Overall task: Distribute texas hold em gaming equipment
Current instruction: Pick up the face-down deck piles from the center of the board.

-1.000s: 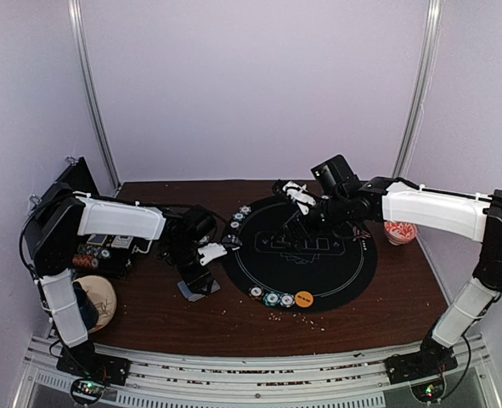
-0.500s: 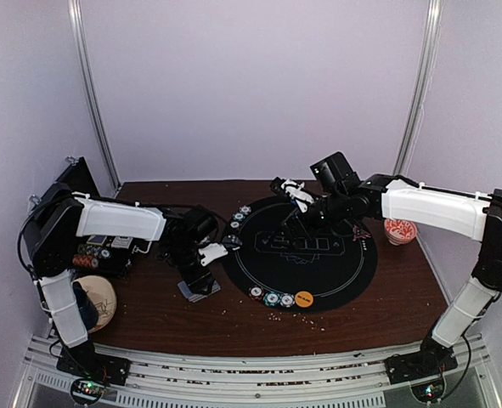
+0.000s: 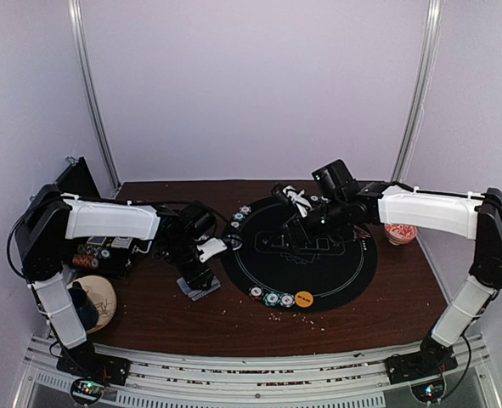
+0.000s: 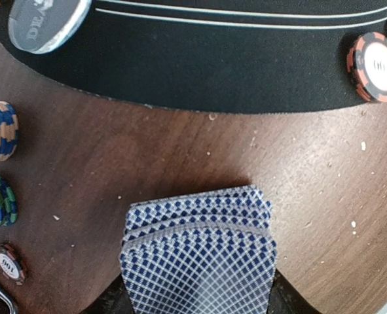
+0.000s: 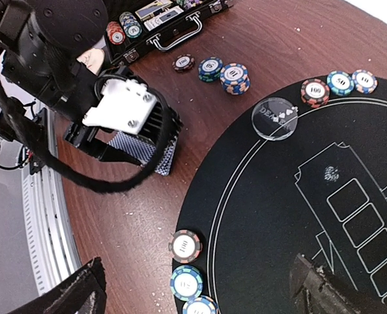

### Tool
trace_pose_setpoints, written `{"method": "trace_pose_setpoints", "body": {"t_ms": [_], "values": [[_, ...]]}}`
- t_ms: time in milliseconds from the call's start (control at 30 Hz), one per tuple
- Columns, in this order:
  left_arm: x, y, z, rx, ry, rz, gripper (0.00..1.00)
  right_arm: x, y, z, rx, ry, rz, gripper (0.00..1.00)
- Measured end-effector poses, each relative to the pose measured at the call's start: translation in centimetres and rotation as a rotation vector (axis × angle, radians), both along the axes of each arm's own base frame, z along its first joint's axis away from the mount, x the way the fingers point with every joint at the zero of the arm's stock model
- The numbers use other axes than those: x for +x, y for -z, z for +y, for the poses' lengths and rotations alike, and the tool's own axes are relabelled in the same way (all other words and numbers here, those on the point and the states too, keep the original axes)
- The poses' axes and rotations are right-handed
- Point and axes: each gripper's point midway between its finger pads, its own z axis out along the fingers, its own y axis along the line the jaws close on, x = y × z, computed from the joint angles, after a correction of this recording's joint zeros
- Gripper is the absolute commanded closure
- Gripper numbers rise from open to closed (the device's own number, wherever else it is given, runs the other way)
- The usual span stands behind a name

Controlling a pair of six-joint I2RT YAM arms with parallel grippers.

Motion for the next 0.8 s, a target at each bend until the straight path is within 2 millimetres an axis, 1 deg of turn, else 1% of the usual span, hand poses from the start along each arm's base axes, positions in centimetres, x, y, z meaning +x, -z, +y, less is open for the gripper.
{"method": "trace_pose_setpoints", "body": {"t_ms": [100, 233, 367, 467, 567, 667, 800], "values": [[0.2, -0.7, -0.1, -0.012, -0.006, -0.018, 0.70, 0.0, 0.9, -0.3, 0.014, 0.000, 0.036, 0.03], [0.3, -1.7, -0.5, -0.035, -0.009, -0.045, 0.70, 0.0, 2.9, -0.1, 0.015, -0.010, 0.106, 0.04], [-0.2, -1.9, -1.1, -0.038, 0.004, -0.052, 0.70, -0.4, 5.4, 0.2, 0.005, -0.021, 0.194, 0.04], [-0.7, -2.0, -1.7, -0.038, 0.020, -0.057, 0.70, -0.7, 6.5, 0.5, 0.005, -0.028, 0.247, 0.03], [-1.0, -2.4, -2.5, -0.047, 0.036, -0.067, 0.70, -1.0, 6.7, 0.8, 0.021, -0.033, 0.283, 0.02], [-1.1, -3.3, -3.7, -0.066, 0.051, -0.090, 0.70, -1.2, 6.2, 1.3, 0.062, -0.041, 0.301, 0.01], [-1.3, -5.2, -6.1, -0.109, 0.085, -0.133, 0.70, -1.2, 5.5, 1.8, 0.116, -0.041, 0.329, 0.01]]}}
